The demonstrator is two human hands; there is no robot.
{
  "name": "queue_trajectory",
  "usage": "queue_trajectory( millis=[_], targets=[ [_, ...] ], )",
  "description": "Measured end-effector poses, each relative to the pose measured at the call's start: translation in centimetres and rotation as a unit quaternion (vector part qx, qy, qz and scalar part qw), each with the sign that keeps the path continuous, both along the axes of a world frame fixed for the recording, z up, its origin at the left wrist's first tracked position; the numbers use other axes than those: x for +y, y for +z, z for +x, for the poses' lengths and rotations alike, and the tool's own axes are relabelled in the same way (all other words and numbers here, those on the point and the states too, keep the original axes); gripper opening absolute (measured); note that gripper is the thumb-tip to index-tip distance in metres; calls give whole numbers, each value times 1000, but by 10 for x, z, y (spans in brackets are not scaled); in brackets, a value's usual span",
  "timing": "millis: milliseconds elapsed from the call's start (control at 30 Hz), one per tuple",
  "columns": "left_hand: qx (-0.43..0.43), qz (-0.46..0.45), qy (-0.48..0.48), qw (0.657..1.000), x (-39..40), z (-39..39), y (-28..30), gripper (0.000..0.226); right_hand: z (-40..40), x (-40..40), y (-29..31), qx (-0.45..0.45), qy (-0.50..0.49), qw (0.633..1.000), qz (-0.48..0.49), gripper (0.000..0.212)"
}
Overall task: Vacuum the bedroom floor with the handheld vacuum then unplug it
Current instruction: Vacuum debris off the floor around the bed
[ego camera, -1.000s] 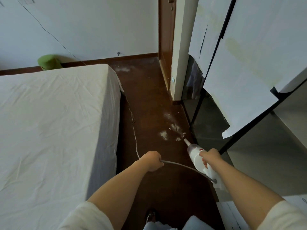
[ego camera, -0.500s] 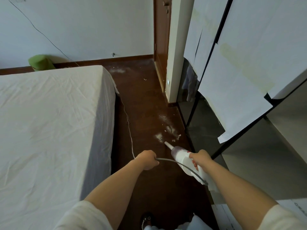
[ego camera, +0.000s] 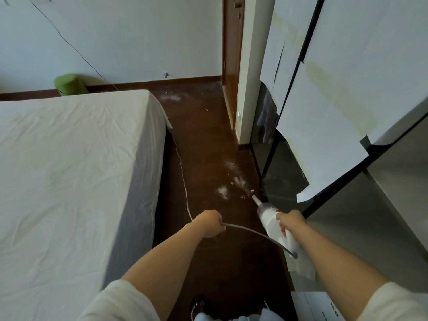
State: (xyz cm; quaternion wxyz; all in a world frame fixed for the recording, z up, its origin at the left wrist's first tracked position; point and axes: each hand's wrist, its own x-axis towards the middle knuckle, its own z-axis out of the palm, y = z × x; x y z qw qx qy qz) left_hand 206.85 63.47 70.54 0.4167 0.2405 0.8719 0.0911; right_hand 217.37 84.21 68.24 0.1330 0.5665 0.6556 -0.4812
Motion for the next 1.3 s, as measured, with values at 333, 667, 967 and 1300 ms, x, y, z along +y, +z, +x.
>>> queue_trajectory(
  millis=[333, 667, 967, 1300],
  targets=[
    [7, -7, 6, 1000, 7, 6, 0, 24, -1, 11, -4, 3, 20, 1000, 10, 18],
    [8, -8, 16, 1000, 7, 0, 5, 27, -9, 2, 0, -2, 66, 998, -5, 23],
    [8, -8, 15, 1000, 10, 1, 9, 28, -10, 6, 2, -25, 52, 998, 6, 39],
    [4, -9, 16, 1000, 9, 6, 3, 25, -11, 17, 11, -18, 90, 996, 14, 20]
  ],
)
